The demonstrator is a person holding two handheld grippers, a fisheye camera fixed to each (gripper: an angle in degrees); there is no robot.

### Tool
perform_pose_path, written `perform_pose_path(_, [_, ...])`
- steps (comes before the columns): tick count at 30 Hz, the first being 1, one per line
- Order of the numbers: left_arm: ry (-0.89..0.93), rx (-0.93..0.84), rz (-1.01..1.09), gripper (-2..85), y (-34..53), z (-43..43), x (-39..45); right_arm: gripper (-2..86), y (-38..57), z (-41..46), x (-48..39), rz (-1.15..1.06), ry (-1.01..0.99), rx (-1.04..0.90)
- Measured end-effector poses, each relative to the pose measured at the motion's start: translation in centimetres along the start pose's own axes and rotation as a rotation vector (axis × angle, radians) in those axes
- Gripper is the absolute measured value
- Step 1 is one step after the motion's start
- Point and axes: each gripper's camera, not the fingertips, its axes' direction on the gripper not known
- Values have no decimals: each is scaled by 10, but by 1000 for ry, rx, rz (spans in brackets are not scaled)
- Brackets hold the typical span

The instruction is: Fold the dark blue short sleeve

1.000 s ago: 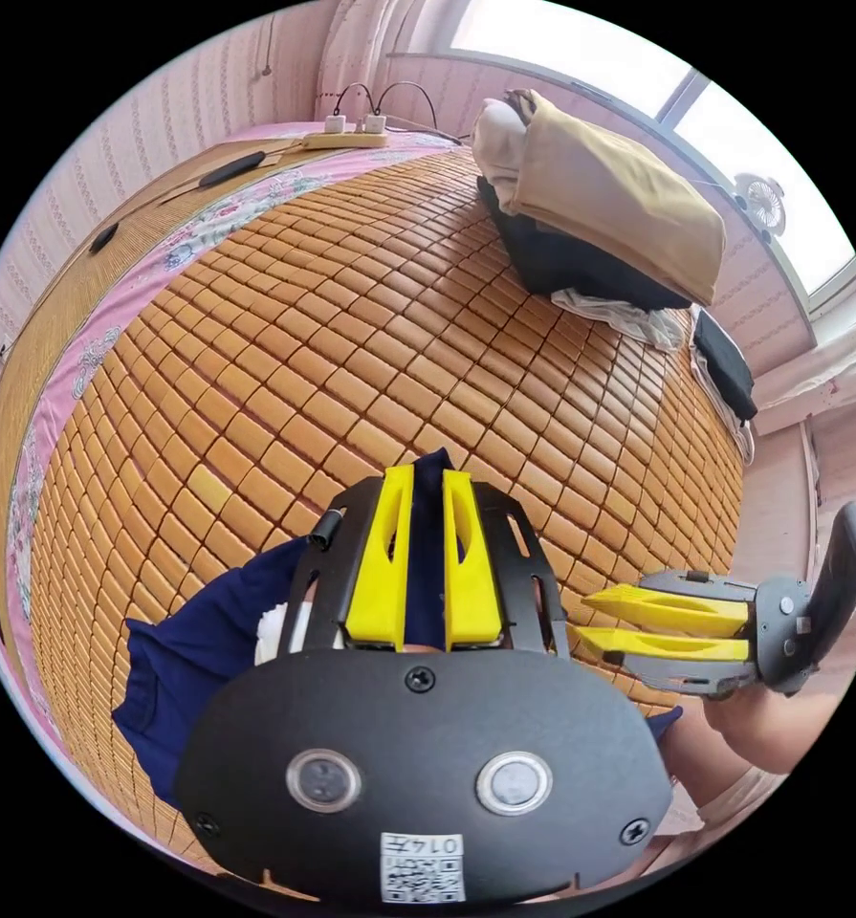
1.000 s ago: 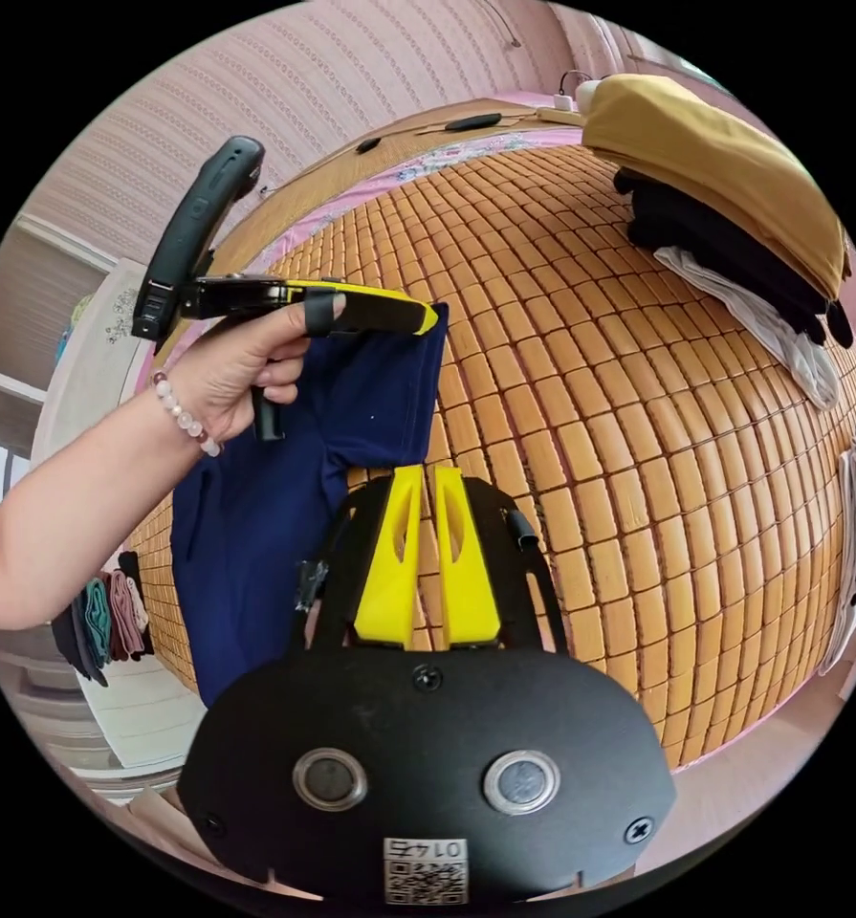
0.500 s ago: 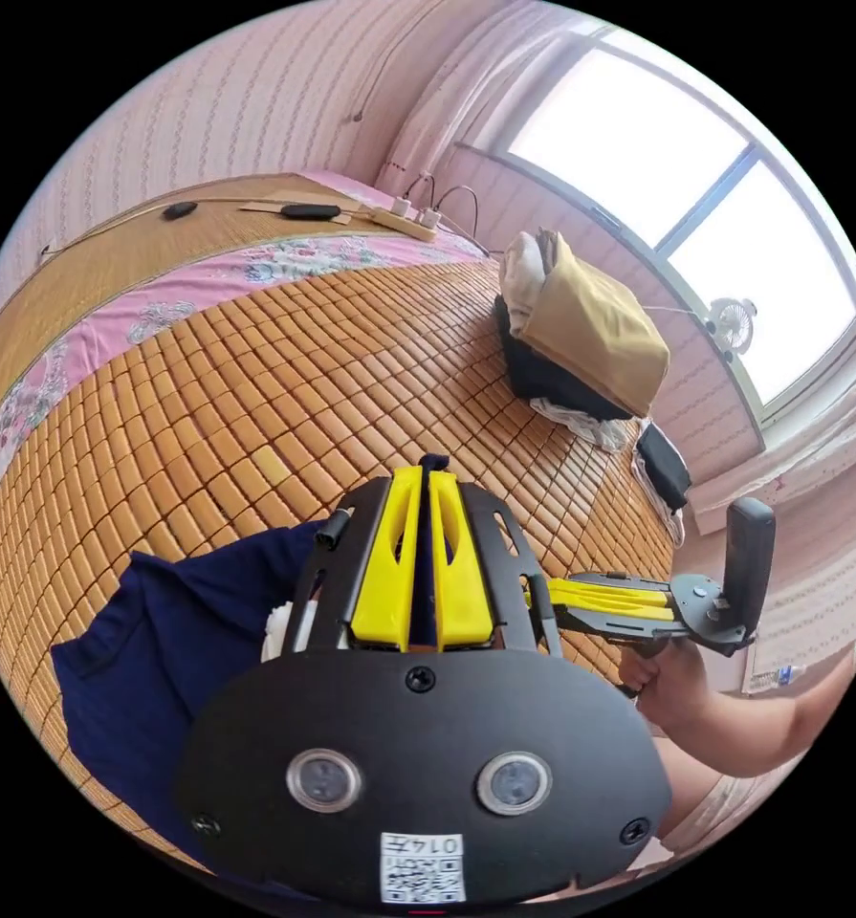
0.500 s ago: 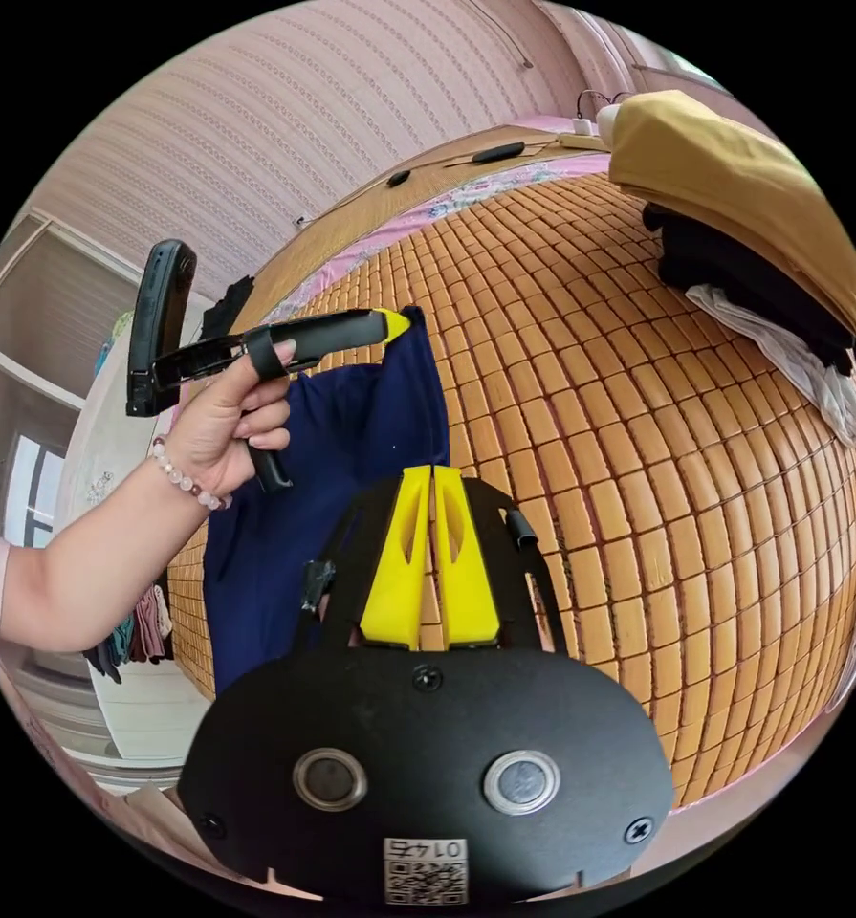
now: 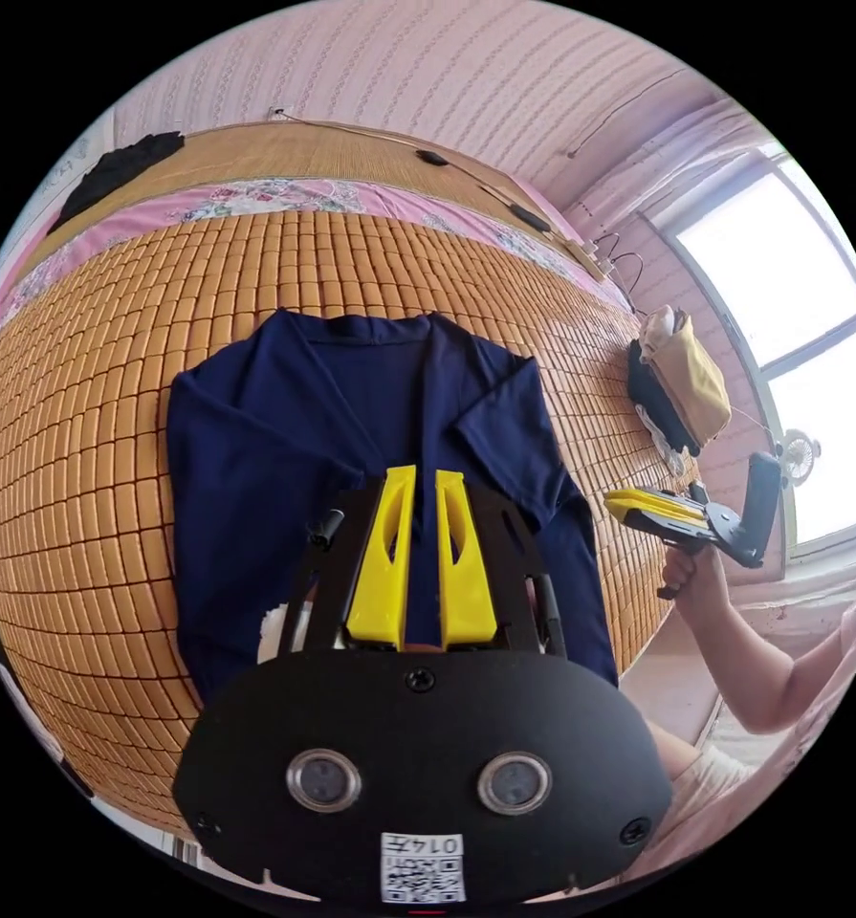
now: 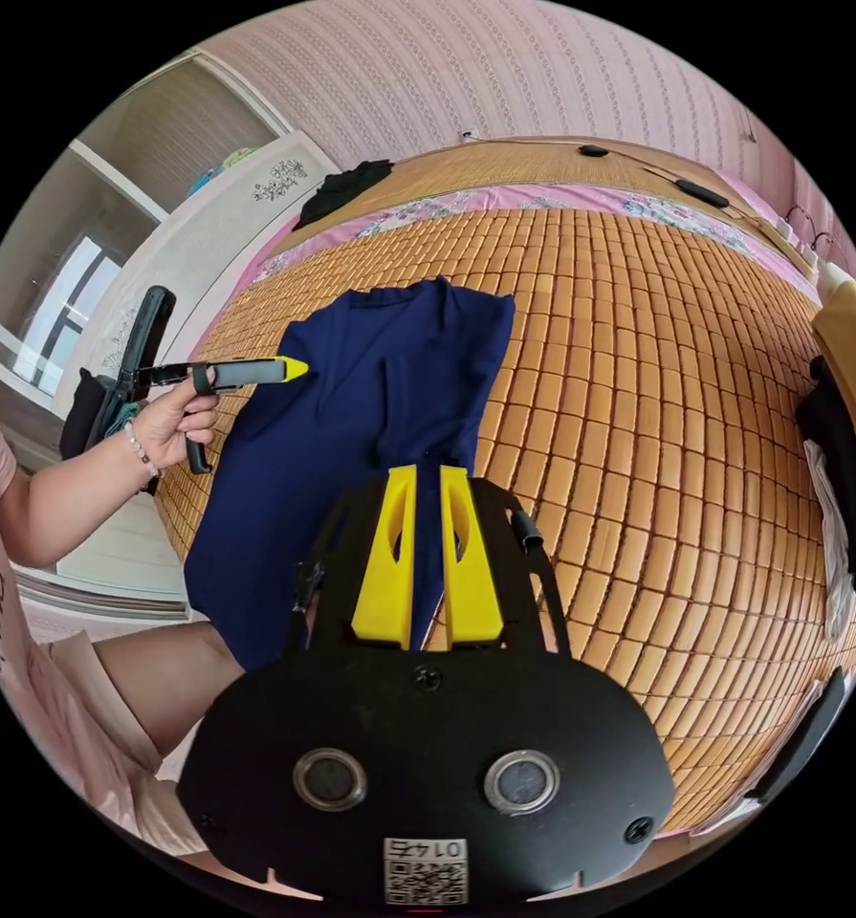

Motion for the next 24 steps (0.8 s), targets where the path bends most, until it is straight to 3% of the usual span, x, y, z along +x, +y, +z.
perform_pose_path(9, [-206, 139, -140, 65, 21, -43, -90, 117, -100, 41, 51, 60, 3, 14])
perform_pose_path(15, [-223, 75, -194, 125, 15, -35, -142, 18, -130, 63, 61, 43, -2, -98])
perform_pose_path(21, [-123, -104, -103, 19, 2, -7, -161, 5, -149, 60, 69, 30, 32, -113])
perform_pose_path(24, [-140, -72, -123, 3, -3, -8, -172, 3, -158, 57, 78, 51, 67, -102])
